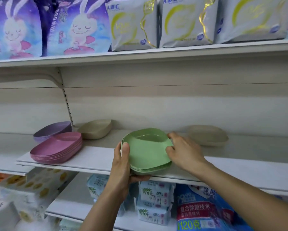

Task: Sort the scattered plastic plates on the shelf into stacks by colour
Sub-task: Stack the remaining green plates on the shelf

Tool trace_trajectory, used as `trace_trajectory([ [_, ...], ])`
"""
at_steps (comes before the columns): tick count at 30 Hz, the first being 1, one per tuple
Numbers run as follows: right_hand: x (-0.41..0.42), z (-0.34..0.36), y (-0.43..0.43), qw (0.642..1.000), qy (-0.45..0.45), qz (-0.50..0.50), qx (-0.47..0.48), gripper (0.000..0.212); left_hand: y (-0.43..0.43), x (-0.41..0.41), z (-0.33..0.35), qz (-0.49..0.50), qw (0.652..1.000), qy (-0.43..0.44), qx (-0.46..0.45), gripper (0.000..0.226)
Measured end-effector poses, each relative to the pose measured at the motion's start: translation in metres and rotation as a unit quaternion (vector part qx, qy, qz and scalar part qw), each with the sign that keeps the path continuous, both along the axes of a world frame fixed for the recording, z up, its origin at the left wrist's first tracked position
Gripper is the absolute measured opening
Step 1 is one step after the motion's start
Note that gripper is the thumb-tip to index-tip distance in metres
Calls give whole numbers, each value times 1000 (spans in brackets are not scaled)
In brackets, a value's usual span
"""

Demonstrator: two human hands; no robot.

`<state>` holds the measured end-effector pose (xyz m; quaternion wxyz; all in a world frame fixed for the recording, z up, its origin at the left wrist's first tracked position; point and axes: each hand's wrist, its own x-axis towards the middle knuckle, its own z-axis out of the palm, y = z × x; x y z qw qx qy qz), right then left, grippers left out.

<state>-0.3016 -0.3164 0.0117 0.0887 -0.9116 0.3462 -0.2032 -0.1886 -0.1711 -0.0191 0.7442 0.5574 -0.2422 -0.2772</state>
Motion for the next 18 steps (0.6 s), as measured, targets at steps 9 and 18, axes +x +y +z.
trace_trajectory([
  [9,-7,-18,-14,981,-52,65,175,26,-13,10,2,-18,999,-9,32,27],
  [18,-22,-14,-19,931,-108,38,346,25,-43,49,4,-40,943,-242,226,30],
])
